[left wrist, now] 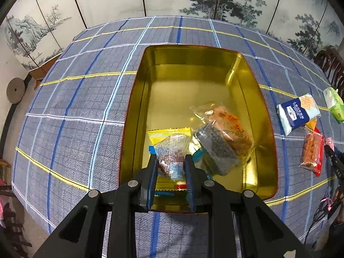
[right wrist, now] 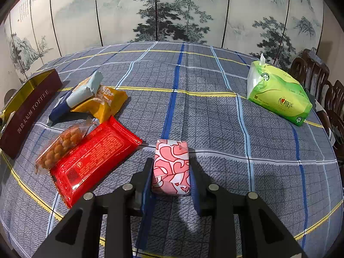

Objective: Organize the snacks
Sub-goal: 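Carry the yellow packet into the tin and open the left tool while the right holds the pink pack, then lift the open left tool up out of the tin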

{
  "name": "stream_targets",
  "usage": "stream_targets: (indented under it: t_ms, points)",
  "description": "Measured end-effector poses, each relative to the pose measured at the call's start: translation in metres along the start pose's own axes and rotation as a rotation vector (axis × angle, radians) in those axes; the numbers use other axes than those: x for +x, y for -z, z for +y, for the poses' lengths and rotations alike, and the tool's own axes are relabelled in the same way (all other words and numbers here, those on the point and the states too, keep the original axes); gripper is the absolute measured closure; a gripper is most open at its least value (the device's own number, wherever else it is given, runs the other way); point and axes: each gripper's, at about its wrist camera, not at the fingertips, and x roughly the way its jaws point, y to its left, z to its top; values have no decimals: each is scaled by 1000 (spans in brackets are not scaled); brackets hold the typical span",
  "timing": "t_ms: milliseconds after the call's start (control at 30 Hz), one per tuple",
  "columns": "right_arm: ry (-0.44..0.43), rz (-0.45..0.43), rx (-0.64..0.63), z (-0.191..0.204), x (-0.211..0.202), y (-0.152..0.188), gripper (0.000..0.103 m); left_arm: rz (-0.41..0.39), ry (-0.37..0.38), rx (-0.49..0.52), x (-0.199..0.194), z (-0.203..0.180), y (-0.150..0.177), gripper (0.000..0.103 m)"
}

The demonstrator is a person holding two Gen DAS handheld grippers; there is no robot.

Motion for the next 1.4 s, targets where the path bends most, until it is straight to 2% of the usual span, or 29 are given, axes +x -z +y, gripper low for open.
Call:
stream_targets:
  t_ms: [233, 800, 1233, 1400]
  points:
    - [3, 0, 1, 0, 0, 0, 71, 23, 0, -13, 9, 6, 5, 81]
    - [7, -1, 2, -1, 0, 0, 71, 16, 1, -13, 11, 5, 8, 79]
    - [8, -1, 0, 0, 0, 0, 71, -6, 22, -34, 2, 3, 7, 62]
    - [12, 1, 6, 1, 0, 0, 72, -15, 31, -36, -4, 1, 9, 61]
